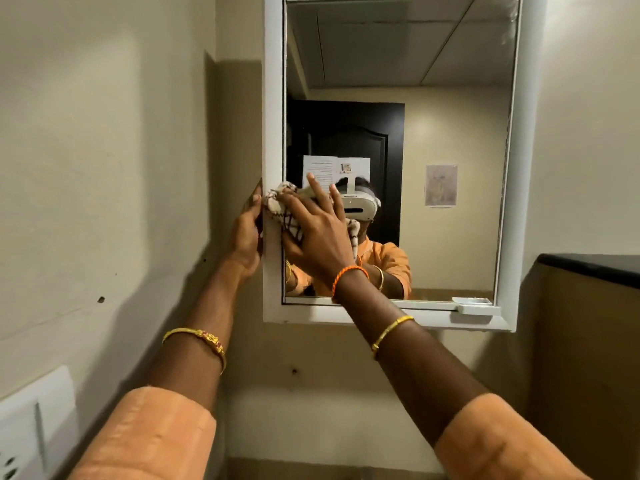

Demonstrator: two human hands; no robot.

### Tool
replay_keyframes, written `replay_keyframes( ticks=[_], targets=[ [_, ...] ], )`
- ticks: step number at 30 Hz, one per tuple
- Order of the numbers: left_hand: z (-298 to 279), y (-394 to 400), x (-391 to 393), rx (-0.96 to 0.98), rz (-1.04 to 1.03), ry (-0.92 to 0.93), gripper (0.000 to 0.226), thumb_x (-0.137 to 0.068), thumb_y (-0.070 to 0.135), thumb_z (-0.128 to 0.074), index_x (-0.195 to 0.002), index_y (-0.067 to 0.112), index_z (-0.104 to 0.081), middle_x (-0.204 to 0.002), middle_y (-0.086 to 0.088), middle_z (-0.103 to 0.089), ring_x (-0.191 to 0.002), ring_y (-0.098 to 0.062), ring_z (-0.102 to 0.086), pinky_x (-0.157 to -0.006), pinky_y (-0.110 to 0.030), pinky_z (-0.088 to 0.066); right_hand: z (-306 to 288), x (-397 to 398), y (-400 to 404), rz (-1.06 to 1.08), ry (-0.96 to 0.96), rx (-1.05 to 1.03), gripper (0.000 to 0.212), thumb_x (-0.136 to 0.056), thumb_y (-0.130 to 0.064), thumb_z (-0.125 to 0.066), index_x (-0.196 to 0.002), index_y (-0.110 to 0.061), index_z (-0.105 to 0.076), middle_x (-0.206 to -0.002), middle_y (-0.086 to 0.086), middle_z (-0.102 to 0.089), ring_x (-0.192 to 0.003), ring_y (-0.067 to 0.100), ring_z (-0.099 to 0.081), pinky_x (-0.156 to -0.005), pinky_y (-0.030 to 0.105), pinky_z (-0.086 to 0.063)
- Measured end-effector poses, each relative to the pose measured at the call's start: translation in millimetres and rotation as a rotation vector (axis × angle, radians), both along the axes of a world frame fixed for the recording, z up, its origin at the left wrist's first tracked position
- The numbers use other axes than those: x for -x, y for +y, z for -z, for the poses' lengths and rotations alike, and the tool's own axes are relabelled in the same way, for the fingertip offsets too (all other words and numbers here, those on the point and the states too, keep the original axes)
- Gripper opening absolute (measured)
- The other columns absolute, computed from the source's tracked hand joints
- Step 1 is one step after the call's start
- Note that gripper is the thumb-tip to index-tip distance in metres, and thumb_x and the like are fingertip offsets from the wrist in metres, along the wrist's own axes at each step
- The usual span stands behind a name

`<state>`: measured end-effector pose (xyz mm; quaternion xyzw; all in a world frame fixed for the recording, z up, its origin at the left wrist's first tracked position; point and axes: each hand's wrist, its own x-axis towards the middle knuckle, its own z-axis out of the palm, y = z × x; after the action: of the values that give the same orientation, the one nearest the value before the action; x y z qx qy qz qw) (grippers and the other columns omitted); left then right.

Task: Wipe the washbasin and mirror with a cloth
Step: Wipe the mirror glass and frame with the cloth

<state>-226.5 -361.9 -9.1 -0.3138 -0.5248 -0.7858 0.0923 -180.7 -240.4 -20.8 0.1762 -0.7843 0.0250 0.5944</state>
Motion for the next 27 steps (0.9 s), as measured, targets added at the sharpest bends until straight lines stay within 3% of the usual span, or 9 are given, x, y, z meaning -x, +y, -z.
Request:
replay_keyframes(
  ticks=[4,7,11,13,15,17,20,23,27],
  targets=[
    [-2,-2,-5,0.047,-0.115,0.040,0.045,-0.098,0.008,-0.034,-0.141,0.017,-0.041,-0.138,-0.007,-0.053,-0.123,-0.019,-0.054,-0.109,-0.036,-0.040,24,-1,2,0.005,0.004,-0.036,0.052,-0.080,-0.035,-0.053,-0.128,-0.015,-0.054,-0.133,0.006,-0.058,-0.142,0.029,-0.026,-0.118,0.050,-0.012],
    [-1,0,-9,0.045,-0.197,0.066,0.046,-0.095,0.010,-0.043,-0.141,0.015,-0.042,-0.143,0.002,-0.047,-0.127,-0.012,-0.047,-0.110,-0.028,-0.036,60,-5,12,0.051,-0.043,-0.166,0.056,-0.075,-0.031,-0.060,-0.128,-0.015,-0.055,-0.133,0.006,-0.058,-0.140,0.028,-0.031,-0.117,0.050,-0.016],
    [5,8,-9,0.069,-0.253,0.073,0.045,-0.086,0.027,-0.056,-0.132,0.028,-0.052,-0.137,-0.015,-0.054,-0.125,-0.036,-0.051,-0.106,-0.048,-0.042,77,-11,17,0.120,-0.082,-0.277,0.055,-0.077,-0.030,-0.059,-0.130,-0.015,-0.053,-0.137,0.004,-0.055,-0.142,0.029,-0.028,-0.119,0.049,-0.008],
    [9,11,-13,0.076,-0.340,0.119,0.038,-0.093,0.023,-0.052,-0.131,0.018,-0.053,-0.126,-0.009,-0.061,-0.109,-0.019,-0.061,-0.096,-0.029,-0.051,75,-15,13,0.175,-0.052,-0.287,0.053,-0.078,-0.027,-0.057,-0.129,-0.015,-0.054,-0.138,0.005,-0.054,-0.143,0.030,-0.025,-0.119,0.049,0.001],
    [19,15,-10,0.057,-0.419,0.128,0.030,-0.096,0.021,-0.049,-0.122,0.007,-0.057,-0.107,-0.004,-0.065,-0.085,0.004,-0.063,-0.079,-0.014,-0.050,76,-19,11,0.218,-0.021,-0.219,0.049,-0.079,-0.023,-0.056,-0.128,-0.015,-0.055,-0.137,0.005,-0.054,-0.143,0.030,-0.023,-0.118,0.050,0.007],
    [43,18,-8,0.066,-0.474,0.092,0.025,-0.096,0.022,-0.051,-0.114,0.006,-0.057,-0.096,0.003,-0.062,-0.074,0.014,-0.060,-0.070,-0.004,-0.045,79,-25,21,0.244,0.002,-0.119,0.047,-0.080,-0.021,-0.053,-0.127,-0.016,-0.056,-0.138,0.004,-0.053,-0.144,0.030,-0.023,-0.117,0.054,0.005],
    [73,11,-6,0.124,-0.417,-0.011,0.040,-0.093,0.031,-0.055,-0.121,0.002,-0.056,-0.099,-0.006,-0.065,-0.091,-0.015,-0.063,-0.083,-0.024,-0.051,73,-32,53,0.270,0.065,0.010,0.050,-0.081,-0.024,-0.051,-0.129,-0.015,-0.055,-0.140,0.005,-0.051,-0.142,0.029,-0.028,-0.113,0.061,-0.012],
    [85,6,-3,0.163,-0.370,-0.055,0.057,-0.083,0.050,-0.053,-0.112,0.001,-0.061,-0.104,-0.021,-0.066,-0.092,-0.032,-0.061,-0.088,-0.046,-0.049,67,-44,90,0.284,0.164,0.103,0.047,-0.083,-0.027,-0.050,-0.127,-0.013,-0.058,-0.139,0.006,-0.052,-0.138,0.028,-0.035,-0.115,0.055,-0.014],
    [86,11,-8,0.137,-0.354,-0.041,0.039,-0.097,0.030,-0.045,-0.103,-0.006,-0.060,-0.080,-0.013,-0.064,-0.060,-0.014,-0.062,-0.063,-0.028,-0.052,59,-57,129,0.351,0.199,0.246,0.059,-0.073,-0.023,-0.061,-0.132,-0.014,-0.052,-0.142,0.005,-0.049,-0.140,0.026,-0.031,-0.117,0.051,-0.007]
  ],
)
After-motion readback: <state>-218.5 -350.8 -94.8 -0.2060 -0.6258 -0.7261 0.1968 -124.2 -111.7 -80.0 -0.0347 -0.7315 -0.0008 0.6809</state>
